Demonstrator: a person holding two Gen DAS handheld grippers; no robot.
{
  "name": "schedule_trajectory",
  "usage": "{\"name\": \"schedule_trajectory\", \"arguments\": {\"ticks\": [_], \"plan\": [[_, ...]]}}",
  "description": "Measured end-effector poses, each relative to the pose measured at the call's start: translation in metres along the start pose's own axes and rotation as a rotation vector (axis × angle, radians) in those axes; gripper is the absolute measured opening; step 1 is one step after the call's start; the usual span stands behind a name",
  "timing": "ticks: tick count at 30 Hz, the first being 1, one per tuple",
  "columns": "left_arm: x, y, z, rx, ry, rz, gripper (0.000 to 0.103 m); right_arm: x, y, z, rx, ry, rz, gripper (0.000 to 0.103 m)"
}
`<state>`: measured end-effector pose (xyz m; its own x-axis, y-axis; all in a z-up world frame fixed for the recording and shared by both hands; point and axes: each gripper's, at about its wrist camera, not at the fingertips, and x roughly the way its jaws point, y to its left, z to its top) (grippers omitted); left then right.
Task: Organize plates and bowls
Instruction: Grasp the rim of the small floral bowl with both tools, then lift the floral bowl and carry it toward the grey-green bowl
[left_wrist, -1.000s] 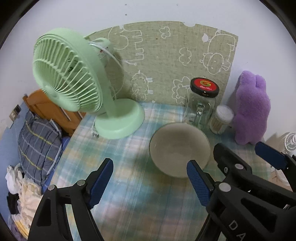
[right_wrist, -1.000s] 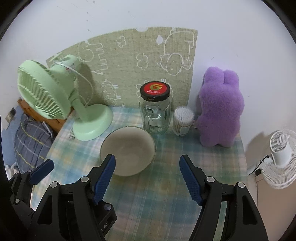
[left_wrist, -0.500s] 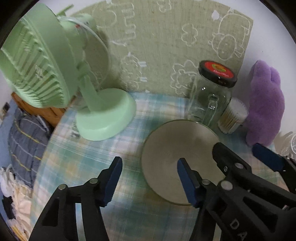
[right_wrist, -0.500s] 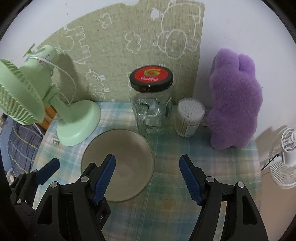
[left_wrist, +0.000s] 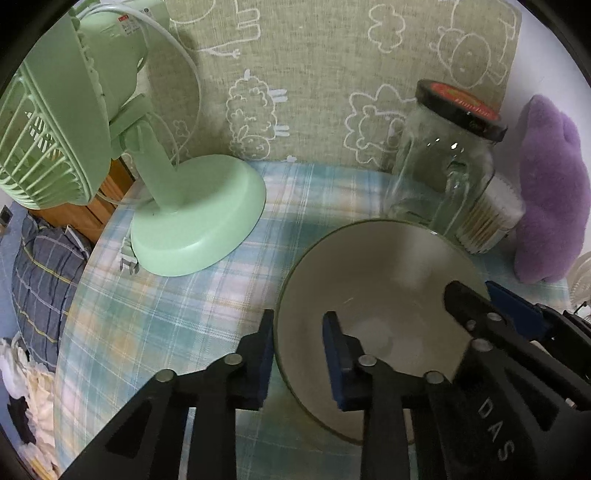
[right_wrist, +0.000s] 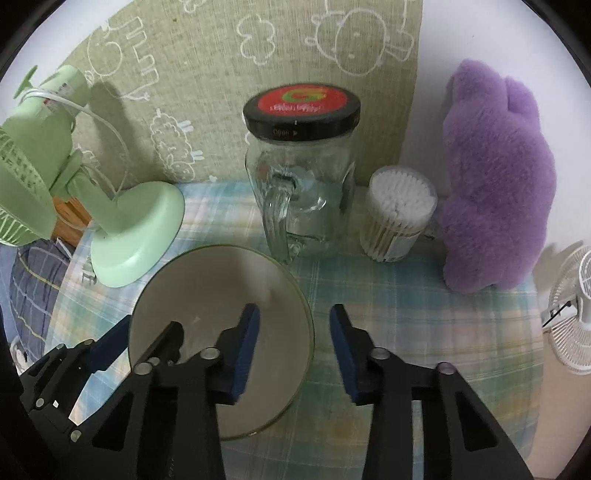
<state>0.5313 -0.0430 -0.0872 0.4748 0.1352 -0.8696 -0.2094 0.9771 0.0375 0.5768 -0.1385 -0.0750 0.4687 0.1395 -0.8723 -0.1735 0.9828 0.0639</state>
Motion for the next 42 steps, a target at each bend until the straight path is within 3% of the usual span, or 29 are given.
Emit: {"name": "schedule_trajectory", "arguments": {"ticks": [3,6,24,42], "plan": [[0.001,0.0,0.0,0.006,-0.01,0.015,0.017,0.004,0.001,-0.001,-0.008,-0.005,-0.023,0.02],[0.001,0.001,0.0,0.006,-0.009,0.014,0.017,0.006,0.001,-0.001,-0.002,-0.012,-0.032,0.018],[-0.022,0.006,-0.019,0.01,0.05,0.004,0.017,-0.018,-0.001,-0.017,-0.001,0.028,-0.037,0.014],[-0.11,0.017,-0.043,0.02,-0.017,-0.039,0.017,-0.116,0.017,-0.047,-0.017,-0.05,-0.073,0.014]]}}
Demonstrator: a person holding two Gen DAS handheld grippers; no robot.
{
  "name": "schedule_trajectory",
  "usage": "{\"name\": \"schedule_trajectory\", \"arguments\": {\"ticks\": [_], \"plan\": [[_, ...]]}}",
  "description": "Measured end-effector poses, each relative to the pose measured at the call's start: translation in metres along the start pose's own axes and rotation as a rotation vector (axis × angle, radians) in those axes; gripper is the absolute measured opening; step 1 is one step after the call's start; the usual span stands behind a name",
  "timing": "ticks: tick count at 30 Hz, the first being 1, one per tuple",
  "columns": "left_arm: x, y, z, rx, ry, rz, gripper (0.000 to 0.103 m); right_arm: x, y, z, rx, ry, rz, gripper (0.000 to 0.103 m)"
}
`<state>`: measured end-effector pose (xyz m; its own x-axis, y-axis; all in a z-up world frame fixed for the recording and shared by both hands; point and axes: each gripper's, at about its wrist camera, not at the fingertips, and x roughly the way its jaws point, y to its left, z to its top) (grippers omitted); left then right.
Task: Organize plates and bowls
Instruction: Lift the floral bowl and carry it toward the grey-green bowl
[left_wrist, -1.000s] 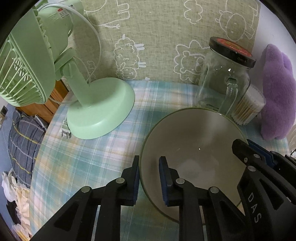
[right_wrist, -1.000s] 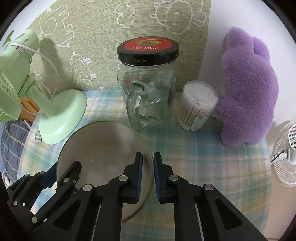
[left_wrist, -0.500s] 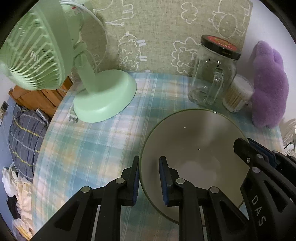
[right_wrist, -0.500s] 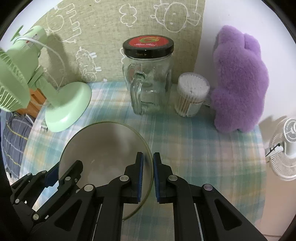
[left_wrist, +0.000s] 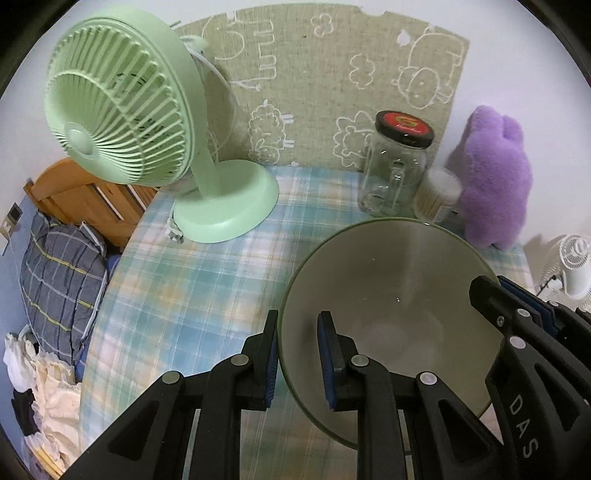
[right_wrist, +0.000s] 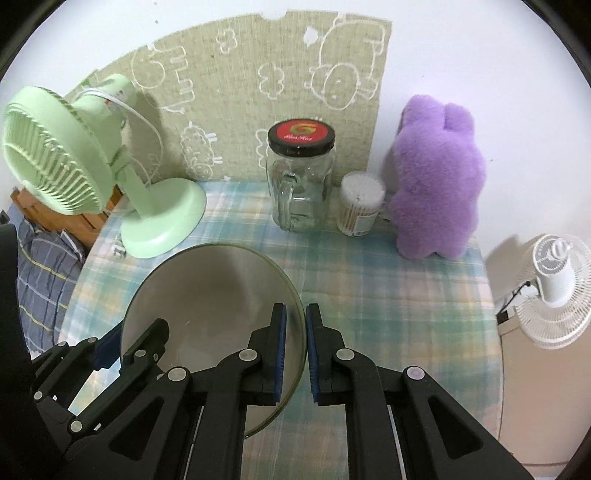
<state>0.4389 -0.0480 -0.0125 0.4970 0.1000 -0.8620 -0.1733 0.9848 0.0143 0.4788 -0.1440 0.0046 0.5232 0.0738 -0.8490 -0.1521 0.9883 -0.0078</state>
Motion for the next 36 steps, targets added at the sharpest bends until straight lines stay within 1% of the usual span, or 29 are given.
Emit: {"name": "schedule_trajectory", "arguments": {"ticks": [3,5,9,14,19,29,36], "plan": [[-0.015,0.002,-0.006,0.019,-0.018,0.003,0.017,-0.011,0.0,-0.006,0.013,0.015,0.003,0.014],[-0.024,0.005,-0.012,0.026,-0.028,-0.008,0.017,-0.021,0.002,-0.012,0.025,0.017,-0.003,0.014],[-0.042,0.013,-0.022,0.038,-0.042,-0.037,0.017,-0.046,0.009,-0.024,0.039,-0.006,-0.033,0.014],[-0.065,0.024,-0.037,0.062,-0.053,-0.046,0.017,-0.074,0.021,-0.042,0.046,-0.026,-0.053,0.014],[-0.086,0.037,-0.06,0.075,-0.068,-0.055,0.017,-0.099,0.035,-0.064,0.058,-0.036,-0.062,0.014],[-0.107,0.048,-0.111,0.117,-0.078,-0.069,0.017,-0.128,0.048,-0.119,0.095,-0.028,-0.072,0.014],[-0.108,0.054,-0.149,0.136,-0.053,-0.083,0.017,-0.134,0.052,-0.161,0.117,-0.003,-0.073,0.014]]}}
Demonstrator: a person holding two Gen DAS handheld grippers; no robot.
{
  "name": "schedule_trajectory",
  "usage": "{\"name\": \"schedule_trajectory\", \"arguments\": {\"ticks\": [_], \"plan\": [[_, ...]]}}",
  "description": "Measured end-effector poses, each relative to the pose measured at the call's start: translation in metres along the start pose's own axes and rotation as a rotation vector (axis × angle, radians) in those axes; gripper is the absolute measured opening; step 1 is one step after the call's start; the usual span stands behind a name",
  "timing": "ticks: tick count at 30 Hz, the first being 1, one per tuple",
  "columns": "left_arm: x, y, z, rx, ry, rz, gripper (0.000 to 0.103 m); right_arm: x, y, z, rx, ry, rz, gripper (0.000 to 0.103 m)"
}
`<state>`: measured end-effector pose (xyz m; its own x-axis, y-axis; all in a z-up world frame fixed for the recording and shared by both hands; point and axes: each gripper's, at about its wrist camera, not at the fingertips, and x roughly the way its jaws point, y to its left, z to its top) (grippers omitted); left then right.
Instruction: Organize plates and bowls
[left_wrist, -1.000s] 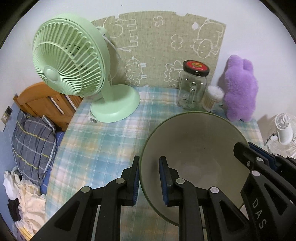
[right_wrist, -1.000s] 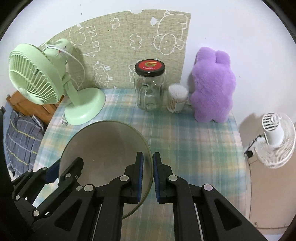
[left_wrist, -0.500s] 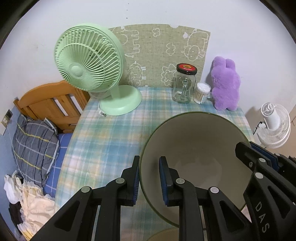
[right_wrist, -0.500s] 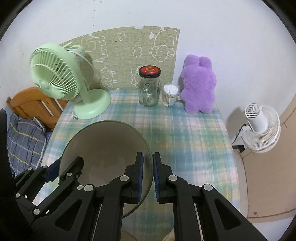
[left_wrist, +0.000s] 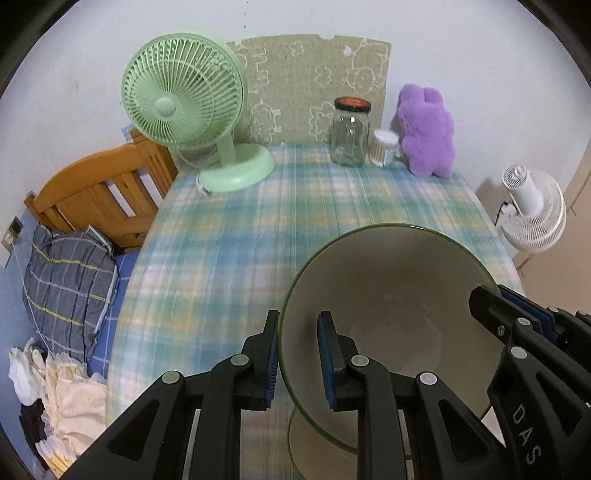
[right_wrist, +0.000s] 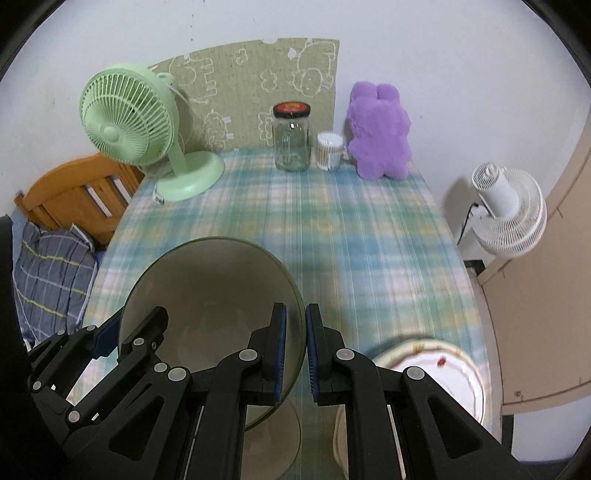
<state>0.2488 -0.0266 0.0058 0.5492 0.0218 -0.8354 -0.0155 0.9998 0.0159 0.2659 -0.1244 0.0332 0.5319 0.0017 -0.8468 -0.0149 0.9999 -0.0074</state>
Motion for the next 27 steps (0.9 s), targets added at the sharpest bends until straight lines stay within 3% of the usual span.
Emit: {"name": "schedule_trajectory", "arguments": {"ticks": [12,27], "plan": [[0.005,0.0,-0.043,0.02,0.052,-0.013,0.017,0.005,0.0,-0.048,0.025,0.073,0.003,0.014],[0.024,0.004,-0.064,0.015,0.114,-0.018,0.017,0.027,0.008,-0.068,-0.003,0.15,-0.021,0.014]]}}
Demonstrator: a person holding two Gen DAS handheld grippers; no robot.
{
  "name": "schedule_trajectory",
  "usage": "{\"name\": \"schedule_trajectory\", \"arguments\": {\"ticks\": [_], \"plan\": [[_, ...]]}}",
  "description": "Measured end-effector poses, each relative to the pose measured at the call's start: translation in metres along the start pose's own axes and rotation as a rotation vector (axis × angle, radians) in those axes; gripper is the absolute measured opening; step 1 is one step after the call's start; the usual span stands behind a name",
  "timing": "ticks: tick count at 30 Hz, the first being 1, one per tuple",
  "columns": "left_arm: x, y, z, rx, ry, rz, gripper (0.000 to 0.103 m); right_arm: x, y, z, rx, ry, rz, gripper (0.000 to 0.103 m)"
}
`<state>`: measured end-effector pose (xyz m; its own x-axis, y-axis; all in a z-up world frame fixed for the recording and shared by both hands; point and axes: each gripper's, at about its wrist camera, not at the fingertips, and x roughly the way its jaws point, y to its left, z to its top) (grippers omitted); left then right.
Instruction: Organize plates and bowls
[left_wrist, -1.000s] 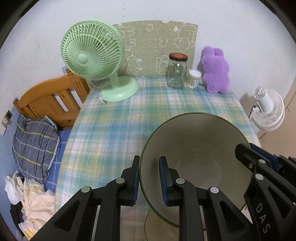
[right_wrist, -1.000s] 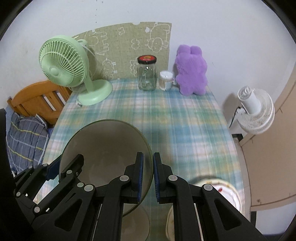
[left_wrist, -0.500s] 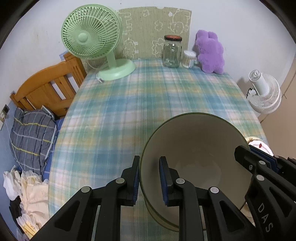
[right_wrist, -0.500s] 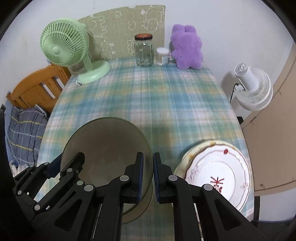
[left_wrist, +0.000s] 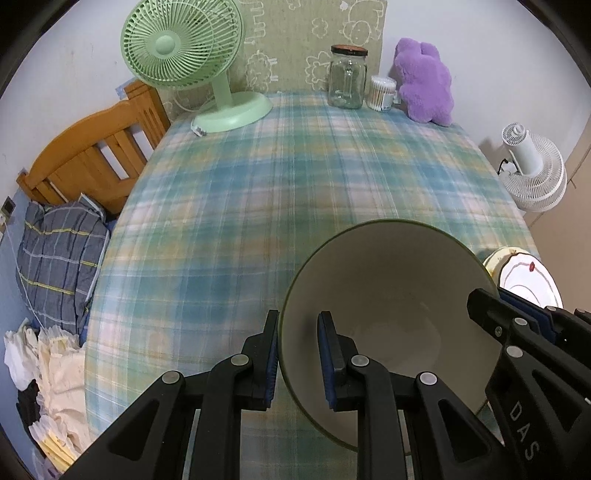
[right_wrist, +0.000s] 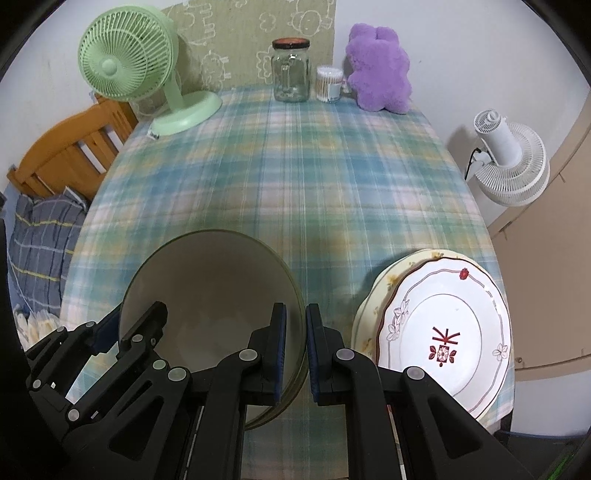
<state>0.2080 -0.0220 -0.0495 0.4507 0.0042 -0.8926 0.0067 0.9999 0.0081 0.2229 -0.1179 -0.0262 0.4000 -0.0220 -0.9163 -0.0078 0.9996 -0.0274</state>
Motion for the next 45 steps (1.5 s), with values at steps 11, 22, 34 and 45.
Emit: {"name": "schedule_trajectory", "arguments": {"ticks": [11,22,34,45], "plan": [[0.006,-0.004,-0.007,0.02,0.021,-0.006,0.017,0.007,-0.001,-0.007,-0.004,0.025,-0.026,0.014],[-0.004,0.006,-0.011,0.021,0.012,-0.065,0.023,0.0,-0.006,-0.012,0.039,0.007,0.005,0.014],[-0.009,0.009,-0.01,0.015,0.013,-0.118,0.062,-0.019,-0.01,-0.016,0.028,-0.019,0.034,0.021],[0.016,0.013,-0.009,-0.035,0.081,-0.061,0.074,0.02,-0.026,-0.011,0.067,0.071,0.104,0.035]]}}
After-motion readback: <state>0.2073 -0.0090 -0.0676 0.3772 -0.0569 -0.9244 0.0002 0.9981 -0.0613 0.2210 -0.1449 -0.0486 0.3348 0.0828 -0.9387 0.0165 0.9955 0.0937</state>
